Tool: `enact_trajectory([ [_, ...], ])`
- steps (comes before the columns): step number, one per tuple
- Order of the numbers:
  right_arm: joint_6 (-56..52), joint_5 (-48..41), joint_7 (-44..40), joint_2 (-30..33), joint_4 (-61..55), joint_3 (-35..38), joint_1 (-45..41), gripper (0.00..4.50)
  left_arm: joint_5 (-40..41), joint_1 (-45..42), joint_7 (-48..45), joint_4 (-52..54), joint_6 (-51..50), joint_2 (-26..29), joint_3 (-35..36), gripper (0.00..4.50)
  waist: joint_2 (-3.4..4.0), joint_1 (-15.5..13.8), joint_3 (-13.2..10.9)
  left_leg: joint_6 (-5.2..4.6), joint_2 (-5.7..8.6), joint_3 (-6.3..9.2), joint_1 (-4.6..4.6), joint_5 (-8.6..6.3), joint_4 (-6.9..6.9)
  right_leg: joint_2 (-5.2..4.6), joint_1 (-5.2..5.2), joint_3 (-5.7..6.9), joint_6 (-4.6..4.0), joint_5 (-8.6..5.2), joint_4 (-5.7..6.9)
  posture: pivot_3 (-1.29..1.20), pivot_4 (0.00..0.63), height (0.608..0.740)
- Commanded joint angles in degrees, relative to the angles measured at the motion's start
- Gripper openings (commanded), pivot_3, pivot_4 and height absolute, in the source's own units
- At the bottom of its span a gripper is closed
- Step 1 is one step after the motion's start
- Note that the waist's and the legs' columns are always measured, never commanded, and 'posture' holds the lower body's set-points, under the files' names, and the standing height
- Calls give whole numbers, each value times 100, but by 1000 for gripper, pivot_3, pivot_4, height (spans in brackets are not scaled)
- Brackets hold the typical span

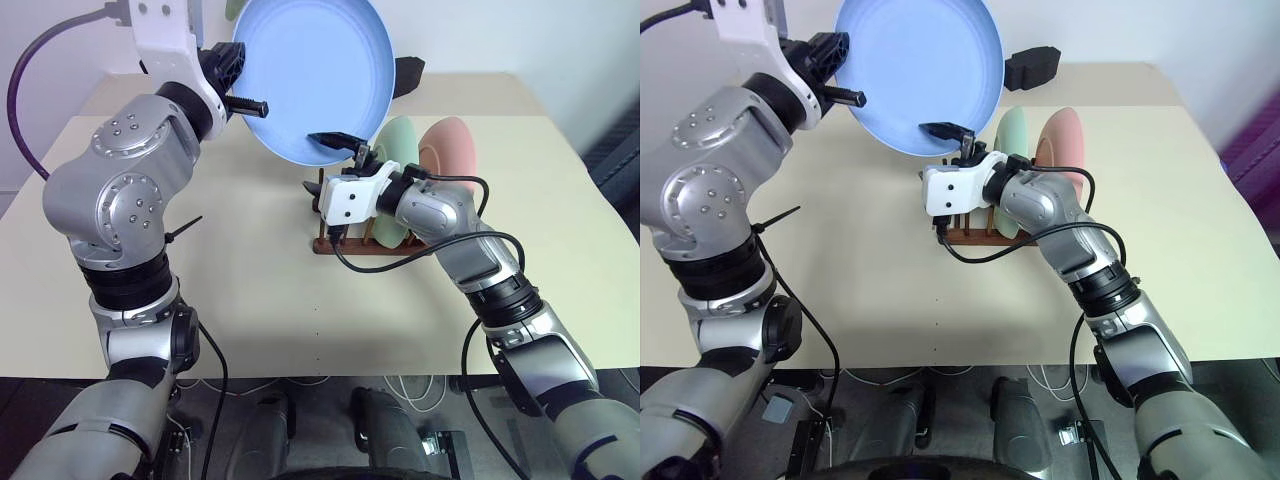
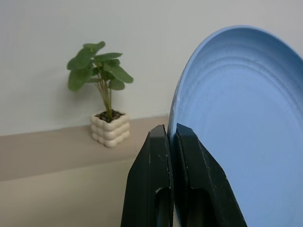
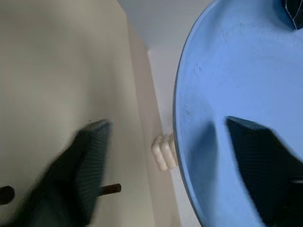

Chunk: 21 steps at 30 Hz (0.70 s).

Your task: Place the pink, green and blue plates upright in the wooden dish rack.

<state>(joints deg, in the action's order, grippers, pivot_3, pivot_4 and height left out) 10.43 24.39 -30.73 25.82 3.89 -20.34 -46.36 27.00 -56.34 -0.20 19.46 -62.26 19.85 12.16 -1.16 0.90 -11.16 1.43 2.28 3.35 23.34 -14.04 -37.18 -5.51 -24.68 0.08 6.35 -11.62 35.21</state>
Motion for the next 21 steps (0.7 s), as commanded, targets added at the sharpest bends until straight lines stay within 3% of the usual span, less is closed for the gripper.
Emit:
enact_trajectory([
  [1, 73, 78, 102, -45, -35, 107, -200, 2142, 45, -108, -52, 283, -17, 68, 118, 0, 0, 1, 0, 0, 0, 0, 0, 0, 0, 0, 0, 0, 0, 0, 0, 0, 150, 735],
  [5, 113, 110, 115, -62, -25, 109, -202, 79, 24, -75, -62, 281, -46, 49, 145, 0, 0, 1, 0, 1, 0, 0, 0, 0, 0, 0, 0, 0, 0, 0, 0, 0, 150, 735],
  [13, 272, 216, 207, -58, 1, 119, -224, 28, 111, -105, -33, 242, 13, -117, 405, 0, 0, 1, 0, 3, 0, 0, 0, 2, 0, 0, 0, 0, 0, 0, 0, 0, 150, 735],
  [16, 370, 267, 291, -55, 5, 141, -258, 0, 227, -113, -33, 249, 147, -242, 655, 906, 0, 0, 0, 3, 0, 0, 0, 2, 0, 0, 0, 0, 0, 0, 0, 0, 150, 735],
  [21, 525, 295, 356, -51, 35, 151, -316, 0, 397, -327, 114, 178, 743, -324, 1240, 3336, 0, 12, 0, 7, -1, 1, 0, 4, 0, 1, -1, 0, -1, 0, 0, 0, 150, 735],
])
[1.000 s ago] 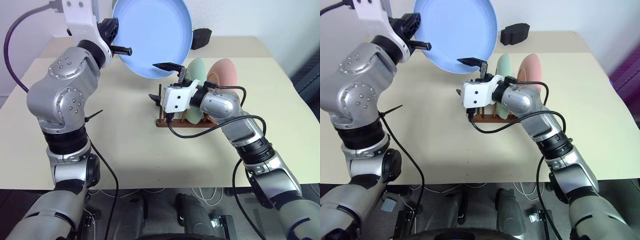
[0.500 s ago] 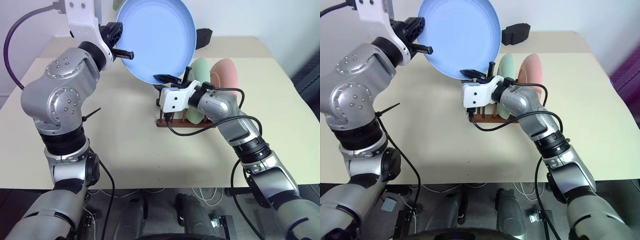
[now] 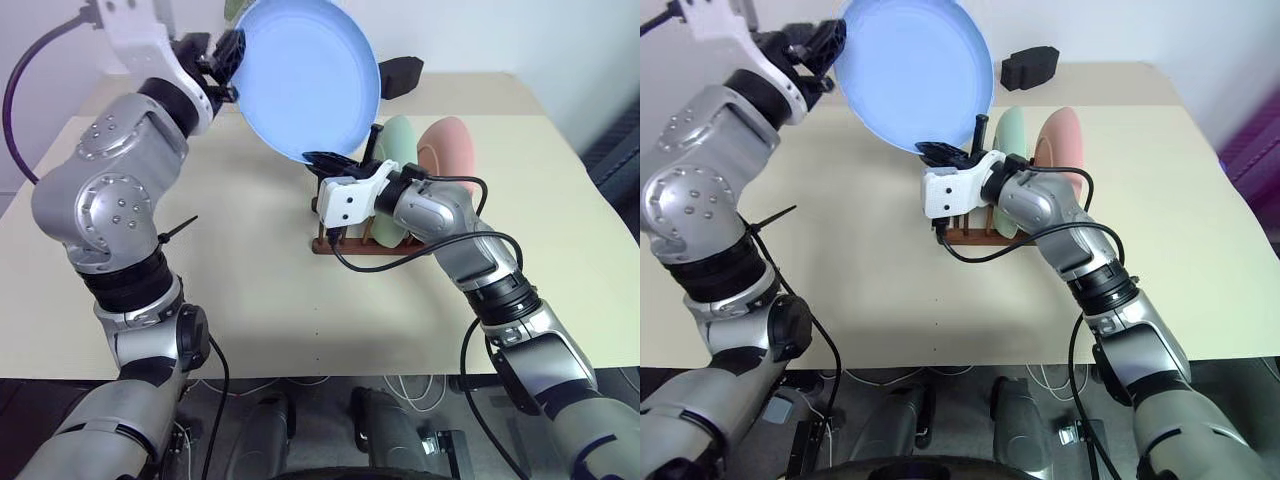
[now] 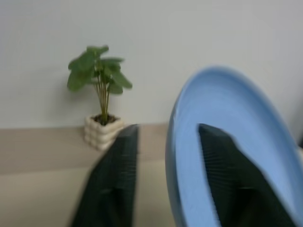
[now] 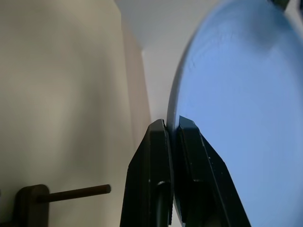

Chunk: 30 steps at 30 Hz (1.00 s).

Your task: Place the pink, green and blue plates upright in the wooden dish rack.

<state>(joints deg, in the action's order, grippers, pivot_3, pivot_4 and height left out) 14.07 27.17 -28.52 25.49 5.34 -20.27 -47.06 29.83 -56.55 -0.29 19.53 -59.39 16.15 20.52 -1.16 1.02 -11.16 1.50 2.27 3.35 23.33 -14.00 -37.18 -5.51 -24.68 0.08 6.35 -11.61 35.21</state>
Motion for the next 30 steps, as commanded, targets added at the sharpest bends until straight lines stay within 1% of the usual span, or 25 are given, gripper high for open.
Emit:
enact_trajectory([
  [1, 178, 22, 144, -18, -95, 144, -253, 0, 109, -325, 154, 137, 529, 65, 452, 3877, 0, -2, 0, 10, 0, 0, 0, 6, 0, 1, 0, 0, 0, 0, 0, 0, 150, 735],
  [2, 206, 29, 153, -13, -76, 143, -263, 0, 85, -345, 179, 91, 649, 106, 509, 4452, 0, -7, 0, 27, 0, 0, 0, 16, 0, 1, 0, 0, 0, 0, 0, 0, 150, 735],
  [6, 390, 44, 231, 28, -7, 179, -334, 0, -12, -509, 434, -152, 1264, 260, 878, 4452, 0, -12, 0, 28, 1, -1, 0, 16, 0, 1, 1, 0, 0, 0, -1, 0, 150, 735],
  [11, 628, -278, 229, -6, -23, 368, -522, 0, -368, -145, 504, -622, 1520, 889, 987, 4452, 0, 10, 0, 28, 0, -1, -1, 17, 2, 2, 0, 0, 0, 0, 1, 0, 150, 735],
  [13, 565, -1060, -5, -189, -147, 592, -573, 0, -435, 231, 310, -751, 1641, 1152, 1073, 4452, 0, 17, 0, 28, 0, 1, -2, 17, 4, 2, 0, 0, 0, 0, 2, 0, 150, 735],
  [15, 283, -1996, -239, -416, -340, 920, -594, 0, -698, 774, 120, -889, 1893, 1455, 1002, 4452, 0, 17, 0, 27, -1, 2, -4, 16, 5, 2, 0, 0, 0, 0, 4, 0, 150, 735],
  [16, 223, -2316, -363, -442, -398, 1039, -624, 0, -775, 1019, 36, -941, 1973, 1538, 961, 4452, 1, 22, 0, 27, -2, 2, -4, 16, 6, 3, 1, 0, 0, 0, 4, 0, 150, 735],
  [21, -398, -3708, -1008, -405, -935, 1462, -619, 0, -747, 2081, -597, -1139, 2483, 1502, 797, 4452, -1, -43, 1, 2, -4, 8, -3, 2, 3, 2, 5, 3, -3, 2, 0, 0, 150, 735],
  [25, -1744, -5104, -1222, -351, -1737, 1810, -512, 0, -568, 2674, -1140, -1133, 2606, 1333, 495, 4452, -1, -38, 0, 0, -6, 11, -3, 0, 4, -2, 6, 3, -5, 2, 0, 0, 150, 735],
  [28, -3125, -6657, -1024, -351, -2446, 2143, -229, 0, -526, 2993, -1669, -847, 2772, 1301, 70, 4452, -1, -29, 0, -1, -9, 13, -3, 0, 5, -2, 4, 3, -5, 3, 2, 0, 150, 735],
  [30, -3791, -7322, -827, -320, -2770, 2264, -9, 0, -454, 3131, -1977, -676, 2928, 1271, -112, 4452, 0, -27, 1, -3, -13, 17, -3, -1, 6, -2, 4, 2, -6, 2, 2, 0, 150, 735],
])
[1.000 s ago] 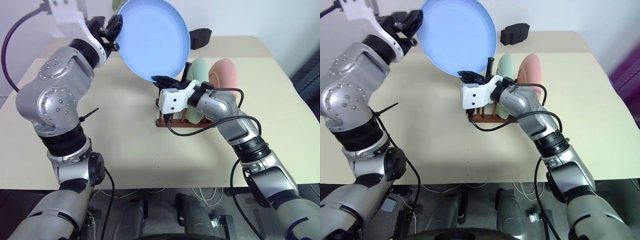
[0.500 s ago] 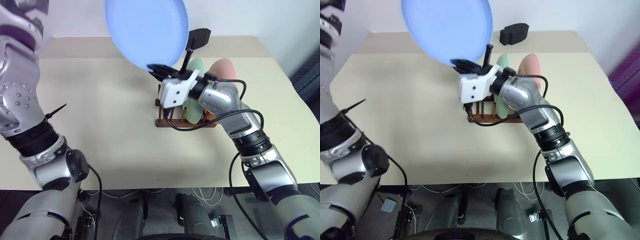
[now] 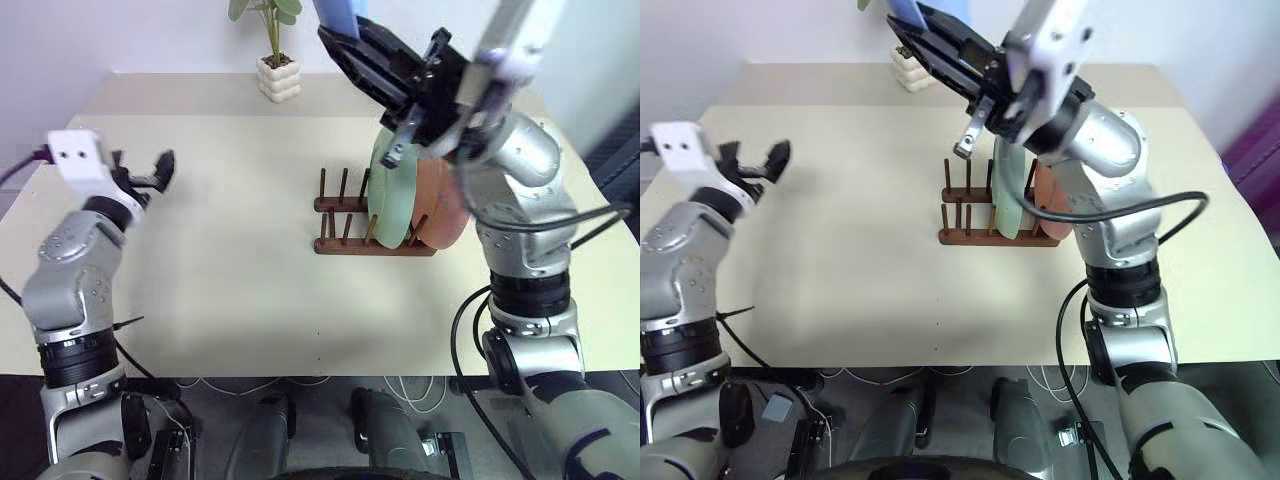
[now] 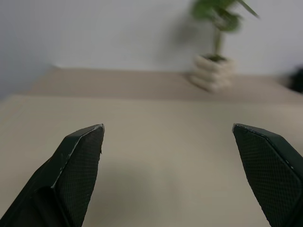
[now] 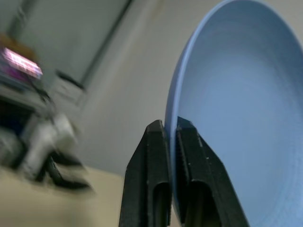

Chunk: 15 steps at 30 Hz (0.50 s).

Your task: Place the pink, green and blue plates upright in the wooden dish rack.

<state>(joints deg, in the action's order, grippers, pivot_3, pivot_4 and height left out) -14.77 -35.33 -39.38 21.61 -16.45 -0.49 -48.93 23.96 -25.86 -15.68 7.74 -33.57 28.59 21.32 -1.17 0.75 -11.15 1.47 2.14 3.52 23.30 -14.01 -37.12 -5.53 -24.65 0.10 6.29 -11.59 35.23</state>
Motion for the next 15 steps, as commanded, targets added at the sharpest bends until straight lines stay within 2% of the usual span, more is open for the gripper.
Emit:
enact_trajectory([
  [1, -1168, -1362, 388, 56, -711, 345, 286, 0, 189, 114, -557, 580, 412, -5, -253, 4452, 0, -1, 0, -1, 0, 0, 0, 0, 0, 0, 0, -1, -1, 0, -1, 0, 150, 735],
  [8, -2380, -3268, 1881, -299, -995, 716, 884, 0, 410, 607, -1274, 856, 824, -212, -586, 4452, 5, 19, 1, -2, -5, -3, -2, -1, 0, 1, -3, -4, -7, 3, 0, 0, 150, 735],
  [15, -2677, -3690, 2861, -506, -858, 781, 1211, 0, 435, 1178, -1932, 1102, 1038, -107, -912, 4452, 5, 2, 1, -5, -4, -10, 1, -2, -4, 2, -3, -4, -8, 2, -1, 0, 150, 735],
])
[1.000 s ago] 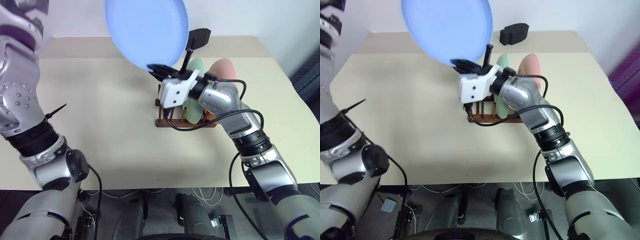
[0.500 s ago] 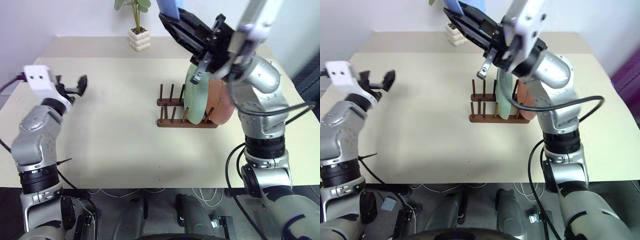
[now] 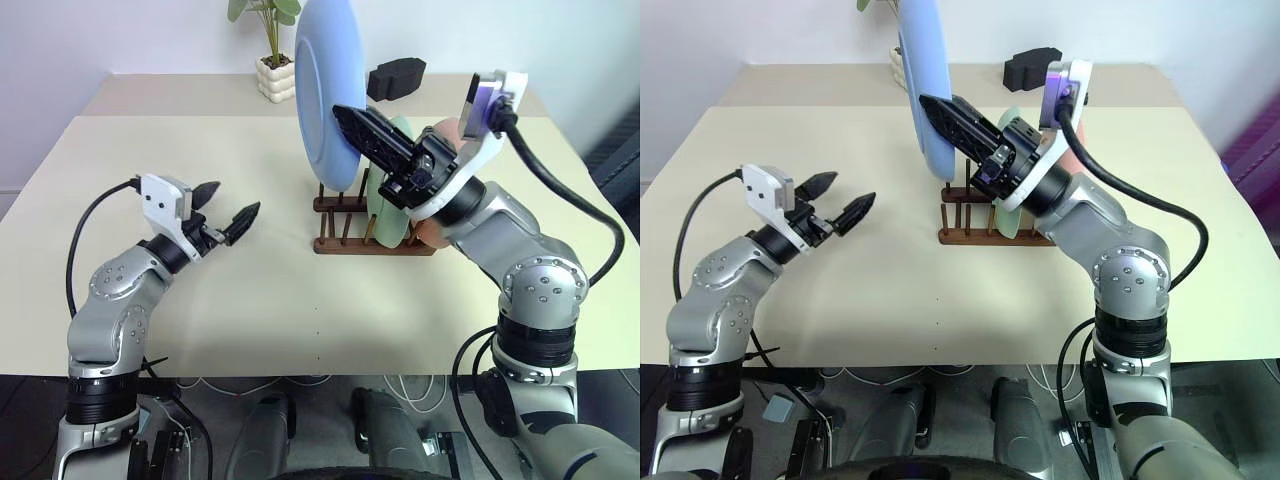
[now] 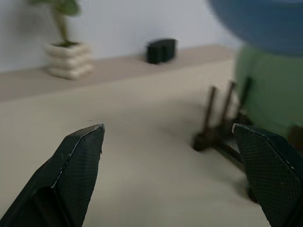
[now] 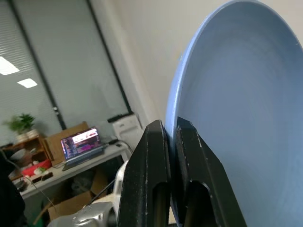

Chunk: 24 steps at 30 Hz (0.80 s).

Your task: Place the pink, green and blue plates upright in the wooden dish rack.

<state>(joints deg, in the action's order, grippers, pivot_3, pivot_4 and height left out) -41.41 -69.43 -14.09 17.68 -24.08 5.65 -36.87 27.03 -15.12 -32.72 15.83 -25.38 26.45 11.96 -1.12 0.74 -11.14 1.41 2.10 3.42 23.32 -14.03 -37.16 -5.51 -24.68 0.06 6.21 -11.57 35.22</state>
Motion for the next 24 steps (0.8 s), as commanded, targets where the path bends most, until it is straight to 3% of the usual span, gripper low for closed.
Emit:
enact_trajectory([
  [1, -42, -297, 454, -143, -36, 169, 49, 0, 135, 203, -346, 347, 280, 122, 1, 4452, 0, 3, 0, 0, -1, 0, -1, 0, 0, 1, 0, 0, 0, 0, 0, 0, 150, 735],
  [24, -221, -351, 1118, -282, 128, 147, 401, 0, 232, 490, -670, 490, 455, 236, 25, 4452, 2, 7, 0, -3, -2, -4, -1, -1, 1, 5, 1, 1, -6, -4, -3, 0, 150, 735],
])
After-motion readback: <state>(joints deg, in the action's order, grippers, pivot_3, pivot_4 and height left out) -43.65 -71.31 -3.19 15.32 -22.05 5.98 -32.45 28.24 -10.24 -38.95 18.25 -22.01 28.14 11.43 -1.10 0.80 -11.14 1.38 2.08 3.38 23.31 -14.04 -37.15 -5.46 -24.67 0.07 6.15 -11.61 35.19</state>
